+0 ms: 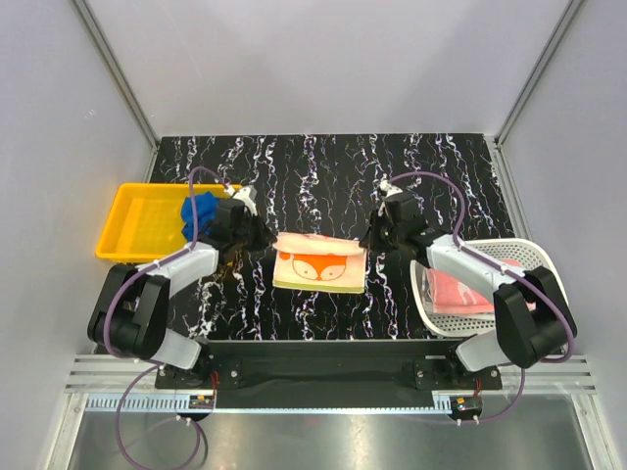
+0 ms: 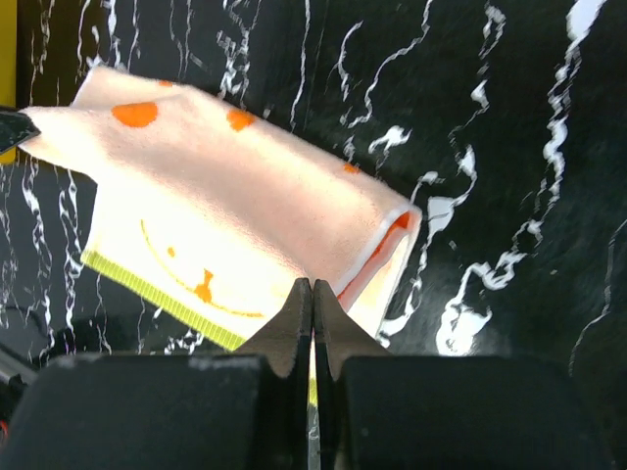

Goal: Fold and stack the towels
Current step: Fold the towel, then neatly place the folded towel into the bin

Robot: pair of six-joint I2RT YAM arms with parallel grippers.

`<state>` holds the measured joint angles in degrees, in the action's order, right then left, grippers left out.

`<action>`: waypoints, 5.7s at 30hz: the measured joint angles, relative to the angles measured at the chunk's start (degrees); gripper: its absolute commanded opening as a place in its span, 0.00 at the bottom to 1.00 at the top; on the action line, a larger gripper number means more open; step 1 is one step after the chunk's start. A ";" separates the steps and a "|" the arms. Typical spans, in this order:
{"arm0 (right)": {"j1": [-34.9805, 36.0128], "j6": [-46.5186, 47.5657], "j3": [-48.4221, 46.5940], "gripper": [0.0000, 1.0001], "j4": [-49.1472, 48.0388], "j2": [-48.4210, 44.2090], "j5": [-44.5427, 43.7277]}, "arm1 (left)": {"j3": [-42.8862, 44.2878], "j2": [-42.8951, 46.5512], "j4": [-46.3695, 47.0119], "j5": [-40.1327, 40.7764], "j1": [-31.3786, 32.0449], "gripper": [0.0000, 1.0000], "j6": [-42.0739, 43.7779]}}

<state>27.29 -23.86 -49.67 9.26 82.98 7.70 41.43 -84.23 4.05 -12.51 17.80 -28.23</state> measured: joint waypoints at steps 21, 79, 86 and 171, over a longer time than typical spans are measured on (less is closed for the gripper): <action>3.91 -3.45 9.60 0.00 0.48 -10.05 -2.25 | -11.37 14.49 -0.33 0.33 5.29 0.00 -0.39; 11.32 -16.52 23.12 0.30 -3.58 -12.15 -2.73 | -7.37 4.55 -11.87 14.45 15.43 0.22 -8.76; 11.34 -16.50 17.00 0.41 7.85 -26.38 -5.92 | -0.35 8.44 -23.80 20.90 19.12 0.45 -7.80; 11.45 -1.97 -29.68 0.61 40.06 -56.57 -29.97 | 58.27 -25.55 -20.26 25.11 54.73 0.00 -32.06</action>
<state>38.74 -25.82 -79.35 49.32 26.41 -22.26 99.70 -109.78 -16.21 12.60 72.53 -60.29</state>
